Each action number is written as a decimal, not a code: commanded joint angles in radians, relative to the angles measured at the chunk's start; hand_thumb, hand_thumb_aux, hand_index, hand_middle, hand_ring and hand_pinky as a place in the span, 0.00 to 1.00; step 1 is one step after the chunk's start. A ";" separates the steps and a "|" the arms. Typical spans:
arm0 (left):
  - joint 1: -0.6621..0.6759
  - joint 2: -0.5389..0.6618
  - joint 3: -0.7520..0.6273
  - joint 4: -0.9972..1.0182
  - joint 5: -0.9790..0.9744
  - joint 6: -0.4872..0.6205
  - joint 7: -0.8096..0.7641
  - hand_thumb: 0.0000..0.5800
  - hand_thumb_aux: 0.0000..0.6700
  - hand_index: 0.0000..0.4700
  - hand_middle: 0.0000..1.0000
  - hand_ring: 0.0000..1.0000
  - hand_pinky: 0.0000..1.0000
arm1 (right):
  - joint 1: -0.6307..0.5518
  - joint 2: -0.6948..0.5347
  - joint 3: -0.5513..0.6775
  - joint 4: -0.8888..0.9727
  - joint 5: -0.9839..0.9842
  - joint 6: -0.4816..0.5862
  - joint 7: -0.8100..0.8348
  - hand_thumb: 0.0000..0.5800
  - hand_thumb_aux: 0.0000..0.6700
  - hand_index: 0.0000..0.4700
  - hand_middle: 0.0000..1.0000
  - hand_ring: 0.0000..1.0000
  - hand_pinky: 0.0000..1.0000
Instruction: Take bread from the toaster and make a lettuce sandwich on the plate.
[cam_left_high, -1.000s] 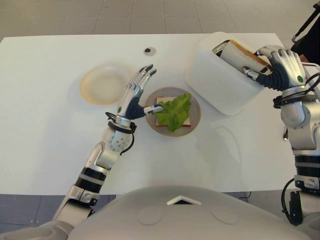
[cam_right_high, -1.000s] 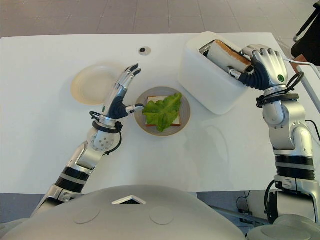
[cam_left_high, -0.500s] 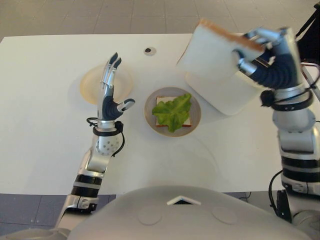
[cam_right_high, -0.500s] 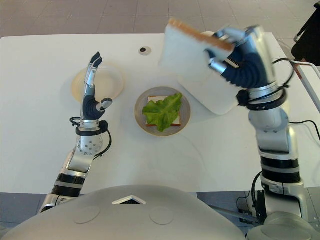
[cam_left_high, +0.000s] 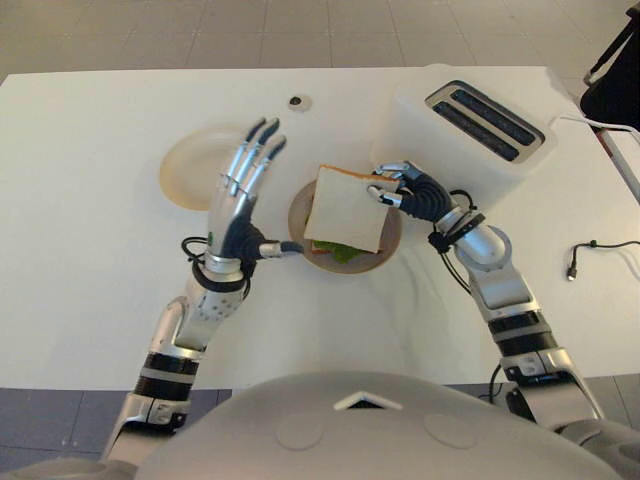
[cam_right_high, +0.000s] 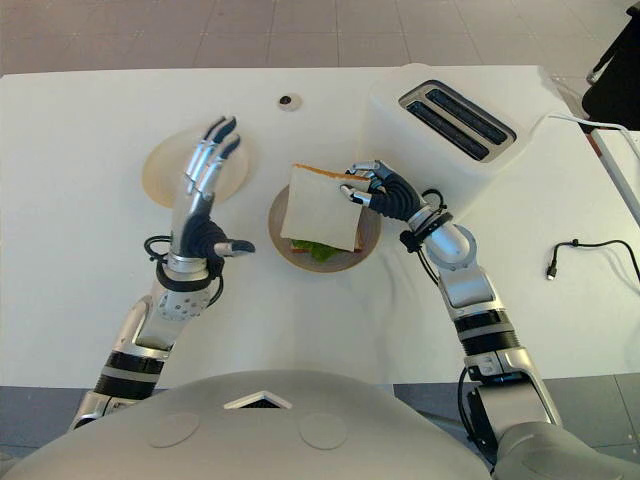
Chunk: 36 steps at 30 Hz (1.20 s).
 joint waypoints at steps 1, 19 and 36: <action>-0.047 0.043 -0.099 0.105 0.078 0.008 -0.095 0.00 0.00 0.00 0.00 0.00 0.00 | -0.035 0.012 0.013 0.081 -0.057 -0.020 -0.001 1.00 1.00 1.00 1.00 1.00 1.00; -0.133 0.110 -0.272 0.453 0.044 0.268 -0.404 0.05 0.02 0.02 0.00 0.00 0.00 | -0.011 0.027 -0.182 -0.116 -0.290 -0.209 -0.412 0.00 0.00 0.00 0.00 0.00 0.00; -0.048 0.036 -0.192 0.076 -0.548 -0.049 -0.431 1.00 1.00 1.00 1.00 1.00 1.00 | 0.367 -0.153 0.057 -0.410 0.128 -0.268 0.179 1.00 1.00 1.00 1.00 1.00 1.00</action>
